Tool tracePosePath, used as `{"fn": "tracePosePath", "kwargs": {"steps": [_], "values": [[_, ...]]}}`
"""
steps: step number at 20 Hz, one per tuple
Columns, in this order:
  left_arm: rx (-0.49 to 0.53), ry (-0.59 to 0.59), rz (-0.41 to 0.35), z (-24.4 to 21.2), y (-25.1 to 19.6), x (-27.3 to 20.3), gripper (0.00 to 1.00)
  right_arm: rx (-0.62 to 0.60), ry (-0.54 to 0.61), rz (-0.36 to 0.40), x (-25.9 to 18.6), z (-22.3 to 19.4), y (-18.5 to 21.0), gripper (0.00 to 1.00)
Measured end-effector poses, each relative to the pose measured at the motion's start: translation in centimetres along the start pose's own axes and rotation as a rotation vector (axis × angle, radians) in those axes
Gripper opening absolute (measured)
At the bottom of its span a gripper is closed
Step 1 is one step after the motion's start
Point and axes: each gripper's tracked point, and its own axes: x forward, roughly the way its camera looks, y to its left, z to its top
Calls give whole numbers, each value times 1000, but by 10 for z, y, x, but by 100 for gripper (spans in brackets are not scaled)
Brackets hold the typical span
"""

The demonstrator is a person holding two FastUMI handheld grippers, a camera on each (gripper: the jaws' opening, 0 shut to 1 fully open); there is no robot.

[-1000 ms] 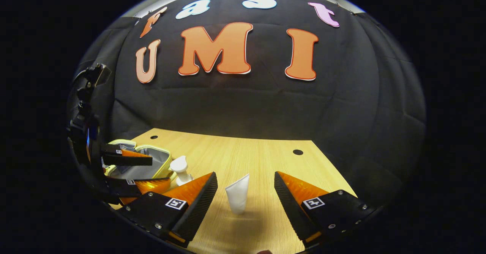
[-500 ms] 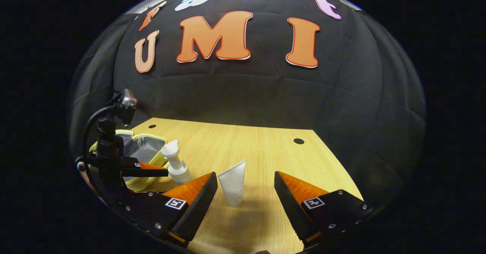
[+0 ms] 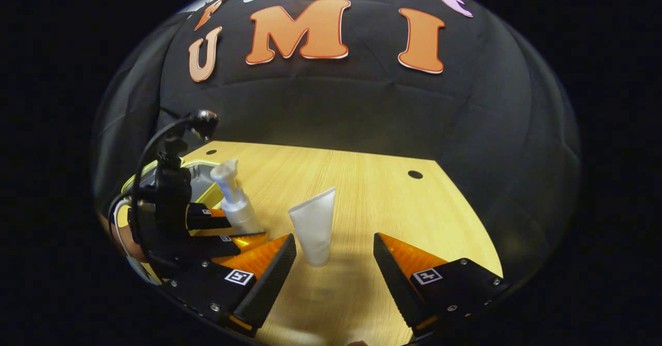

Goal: First open the suitcase, pack the skin care products into it, and then close the suitcase.

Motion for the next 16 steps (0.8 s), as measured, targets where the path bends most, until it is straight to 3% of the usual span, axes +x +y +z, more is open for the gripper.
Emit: {"fn": "tracePosePath", "kwargs": {"steps": [1,3,10,16], "values": [[8,6,5,-1,1,5,63,5,15,11,3,-8,1,96],[-4,40,5,-4,2,3,61,10,44,22,12,-23,1,96],[19,9,40,31,15,-40,60,35,80,64,48,-40,3,96],[4,-9,135,45,40,-89,60,33,86,121,72,-46,16,96]]}}
